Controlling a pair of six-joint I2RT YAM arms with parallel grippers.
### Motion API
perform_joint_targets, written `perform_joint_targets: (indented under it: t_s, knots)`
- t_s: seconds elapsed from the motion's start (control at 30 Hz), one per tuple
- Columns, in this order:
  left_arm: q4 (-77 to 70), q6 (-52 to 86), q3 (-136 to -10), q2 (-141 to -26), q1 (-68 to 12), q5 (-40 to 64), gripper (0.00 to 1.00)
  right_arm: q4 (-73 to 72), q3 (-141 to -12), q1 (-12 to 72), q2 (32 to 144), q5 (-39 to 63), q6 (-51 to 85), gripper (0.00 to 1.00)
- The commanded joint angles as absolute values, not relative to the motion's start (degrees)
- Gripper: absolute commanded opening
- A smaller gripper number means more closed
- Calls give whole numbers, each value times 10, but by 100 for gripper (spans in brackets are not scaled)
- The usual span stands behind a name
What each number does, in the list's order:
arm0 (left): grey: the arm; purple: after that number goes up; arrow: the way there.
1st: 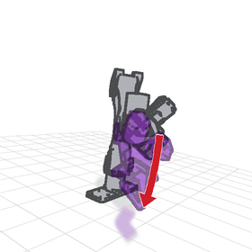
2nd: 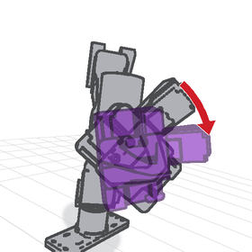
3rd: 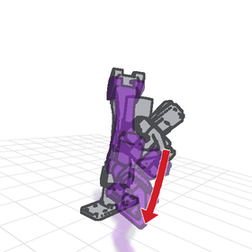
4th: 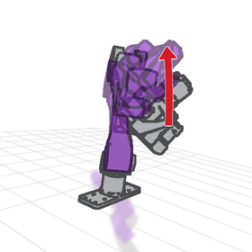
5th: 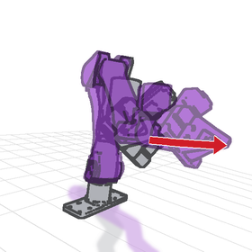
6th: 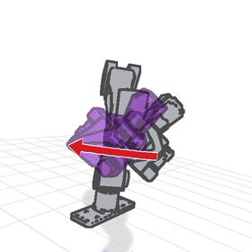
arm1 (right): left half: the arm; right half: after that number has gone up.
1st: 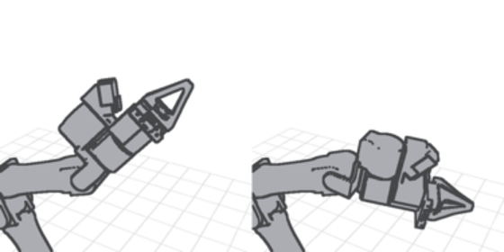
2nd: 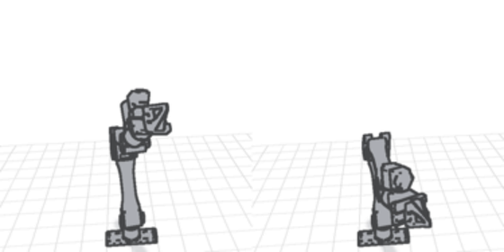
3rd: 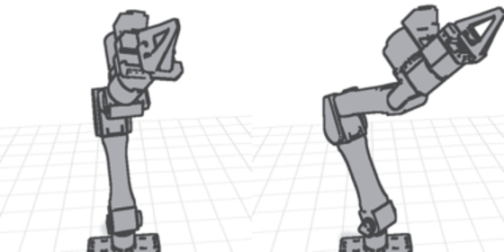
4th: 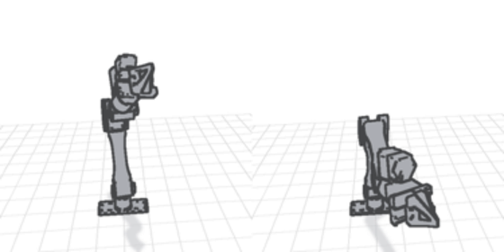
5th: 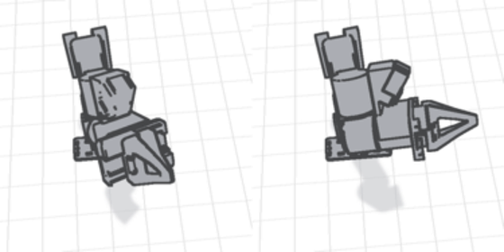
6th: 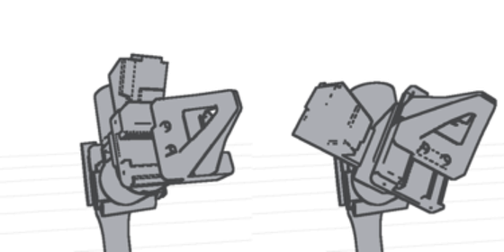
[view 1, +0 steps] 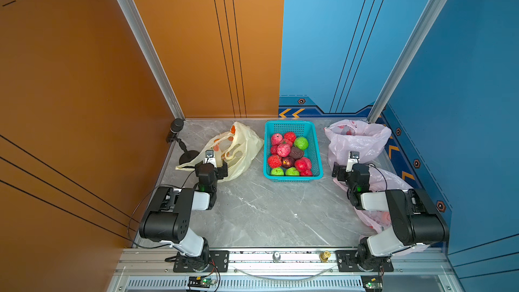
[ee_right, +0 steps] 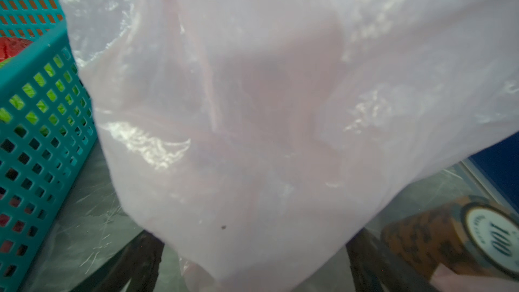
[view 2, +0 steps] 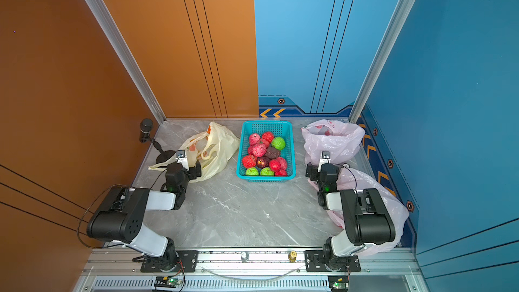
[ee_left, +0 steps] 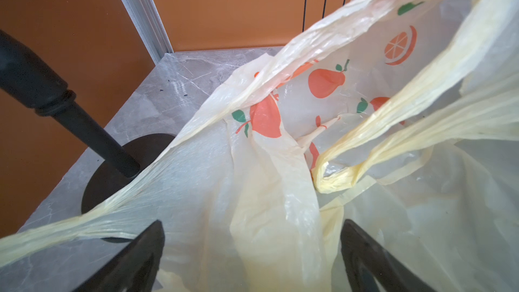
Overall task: Untie the knot of a plastic bag & take out the apple
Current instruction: Reset both arms
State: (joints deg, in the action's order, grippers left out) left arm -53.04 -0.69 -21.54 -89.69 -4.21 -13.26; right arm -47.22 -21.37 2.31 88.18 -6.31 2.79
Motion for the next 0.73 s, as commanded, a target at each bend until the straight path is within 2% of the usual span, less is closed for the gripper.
perform_joint_targets:
  t_s: [0.0, 0.7]
  knots:
    - [-547, -20, -205, -892, -47, -139, 98, -490, -221, 26, 876, -83, 22, 100]
    - [-531, -16, -215, -894, -35, -109, 98, -484, -225, 18, 878, -69, 27, 100]
